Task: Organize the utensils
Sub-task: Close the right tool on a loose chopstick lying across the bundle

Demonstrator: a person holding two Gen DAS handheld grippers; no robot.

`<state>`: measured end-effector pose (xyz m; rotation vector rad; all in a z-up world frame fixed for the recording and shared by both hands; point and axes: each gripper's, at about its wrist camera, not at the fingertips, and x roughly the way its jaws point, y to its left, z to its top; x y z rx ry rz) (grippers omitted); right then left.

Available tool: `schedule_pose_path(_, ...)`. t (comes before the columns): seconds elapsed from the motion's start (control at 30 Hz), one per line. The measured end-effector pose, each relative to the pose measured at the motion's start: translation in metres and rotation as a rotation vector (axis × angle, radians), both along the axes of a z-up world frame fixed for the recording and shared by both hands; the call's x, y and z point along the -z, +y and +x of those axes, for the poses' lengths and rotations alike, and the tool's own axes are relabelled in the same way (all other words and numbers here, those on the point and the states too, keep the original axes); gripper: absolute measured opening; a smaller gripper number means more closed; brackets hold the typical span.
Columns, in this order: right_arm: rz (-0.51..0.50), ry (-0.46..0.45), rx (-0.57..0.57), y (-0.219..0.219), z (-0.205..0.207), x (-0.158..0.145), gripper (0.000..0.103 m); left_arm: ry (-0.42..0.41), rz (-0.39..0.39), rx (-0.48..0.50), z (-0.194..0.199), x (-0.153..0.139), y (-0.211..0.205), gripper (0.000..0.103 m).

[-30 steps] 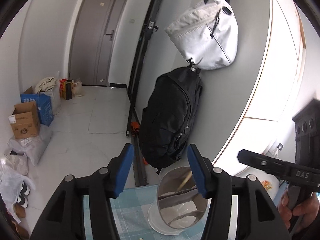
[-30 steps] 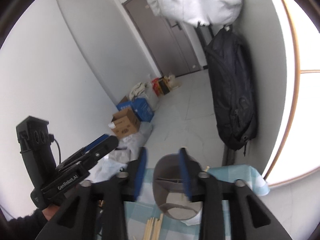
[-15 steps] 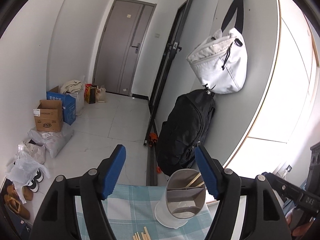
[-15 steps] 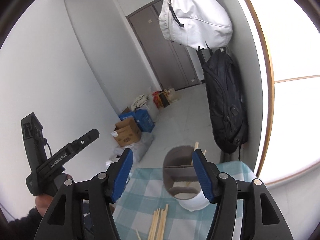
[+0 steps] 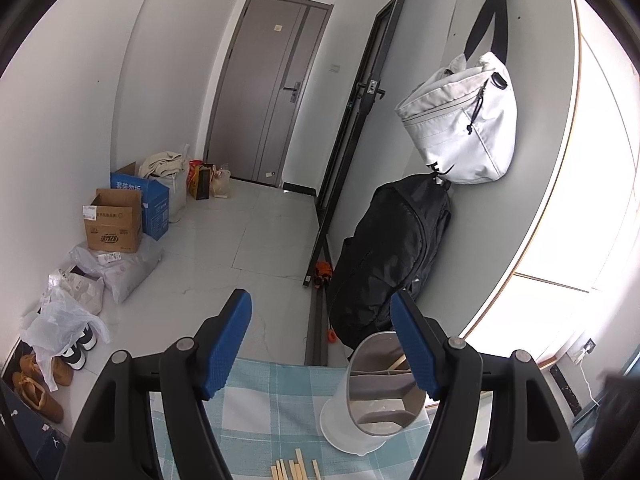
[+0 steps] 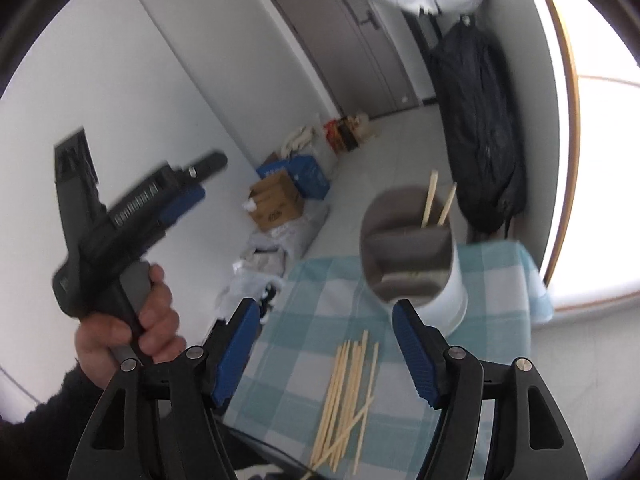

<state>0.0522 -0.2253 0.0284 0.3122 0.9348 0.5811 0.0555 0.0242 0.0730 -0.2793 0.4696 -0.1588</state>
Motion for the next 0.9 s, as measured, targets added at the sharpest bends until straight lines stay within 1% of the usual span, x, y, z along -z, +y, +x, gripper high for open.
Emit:
schedule_pose_path(0.07, -0.007, 0.151, -0.032, 0.014, 0.001, 0.042, 0.067, 0.011, -0.014, -0.014, 0.001, 0.003, 0.004, 0.068)
schedule_pose_path(0.1, -0.011, 0.229, -0.037, 0.020, 0.001, 0.065, 0.064, 0.015, -0.022, -0.018, 0.002, 0.005, 0.005, 0.068)
schedule_pose_path(0.13, -0.017, 0.288, -0.034, 0.024, 0.000, 0.082, 0.056, 0.018, -0.028, -0.021, 0.002, 0.007, 0.006, 0.068)
schedule_pose_path(0.2, -0.022, 0.434, 0.005, 0.027, -0.007, 0.119, 0.046, 0.018, -0.034, -0.038, 0.003, 0.010, 0.009, 0.068)
schedule_pose_path(0.23, 0.026, 0.490, 0.014, 0.027, -0.015, 0.136, 0.039, 0.016, -0.040, -0.047, 0.004, 0.011, 0.011, 0.068)
schedule_pose_path(0.27, 0.037, 0.513, 0.026, 0.027, -0.020, 0.143, 0.037, 0.017, -0.047, -0.051, 0.004, 0.013, 0.012, 0.068)
schedule_pose_path(0.33, 0.045, 0.506, 0.053, 0.026, -0.030, 0.147, 0.037, 0.023, -0.053, -0.051, 0.006, 0.016, 0.013, 0.068)
schedule_pose_path(0.43, 0.085, 0.475, 0.085, 0.020, -0.040, 0.142, 0.037, 0.033, -0.066, -0.048, 0.010, 0.020, 0.015, 0.068)
schedule_pose_path(0.57, 0.069, 0.444, 0.136, 0.005, -0.045, 0.132, 0.037, 0.042, -0.085, -0.041, 0.013, 0.022, 0.017, 0.068)
schedule_pose_path(0.63, 0.032, 0.471, 0.150, -0.002, -0.046, 0.134, 0.037, 0.034, -0.088, -0.041, 0.012, 0.022, 0.017, 0.068)
schedule_pose_path(0.73, 0.024, 0.554, 0.194, -0.013, -0.045, 0.152, 0.037, 0.026, -0.093, -0.038, 0.013, 0.023, 0.018, 0.068)
schedule_pose_path(0.8, 0.062, 0.583, 0.225, -0.019, -0.043, 0.160, 0.037, 0.030, -0.100, -0.037, 0.013, 0.024, 0.019, 0.068)
schedule_pose_path(0.9, 0.043, 0.599, 0.255, -0.020, -0.035, 0.167, 0.037, 0.034, -0.100, -0.034, 0.014, 0.026, 0.020, 0.068)
